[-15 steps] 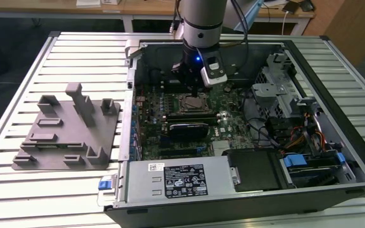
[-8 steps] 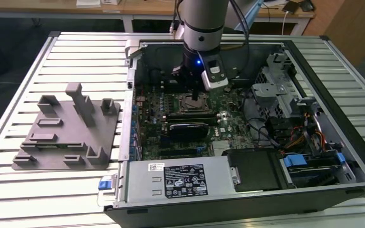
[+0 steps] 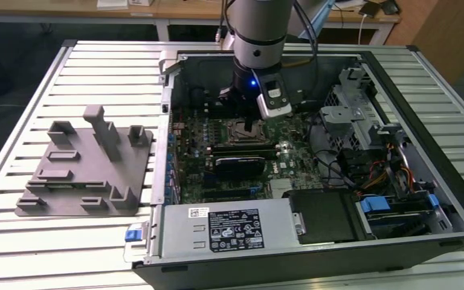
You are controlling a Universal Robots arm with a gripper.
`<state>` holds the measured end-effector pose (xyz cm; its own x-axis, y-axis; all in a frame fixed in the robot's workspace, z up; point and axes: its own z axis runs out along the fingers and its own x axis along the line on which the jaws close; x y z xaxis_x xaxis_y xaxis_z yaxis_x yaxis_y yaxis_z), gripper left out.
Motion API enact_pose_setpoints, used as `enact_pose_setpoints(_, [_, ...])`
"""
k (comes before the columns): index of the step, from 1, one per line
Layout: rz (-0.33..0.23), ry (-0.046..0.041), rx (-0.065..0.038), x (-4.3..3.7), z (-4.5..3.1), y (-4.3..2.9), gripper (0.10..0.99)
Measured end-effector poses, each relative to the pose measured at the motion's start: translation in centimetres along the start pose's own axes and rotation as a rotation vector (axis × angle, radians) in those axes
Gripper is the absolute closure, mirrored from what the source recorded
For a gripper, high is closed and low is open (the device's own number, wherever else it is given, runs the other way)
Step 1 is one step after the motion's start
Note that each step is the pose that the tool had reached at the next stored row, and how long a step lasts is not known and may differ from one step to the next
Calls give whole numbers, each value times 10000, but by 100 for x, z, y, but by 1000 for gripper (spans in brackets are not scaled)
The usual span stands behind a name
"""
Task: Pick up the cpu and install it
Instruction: 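Install the second cpu locking lever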
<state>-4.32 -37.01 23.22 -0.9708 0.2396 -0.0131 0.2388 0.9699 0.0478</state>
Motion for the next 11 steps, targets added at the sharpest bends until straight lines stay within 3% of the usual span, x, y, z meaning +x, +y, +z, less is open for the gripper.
enact_pose_setpoints(11, [0, -7, 30, -53, -6, -143, 980])
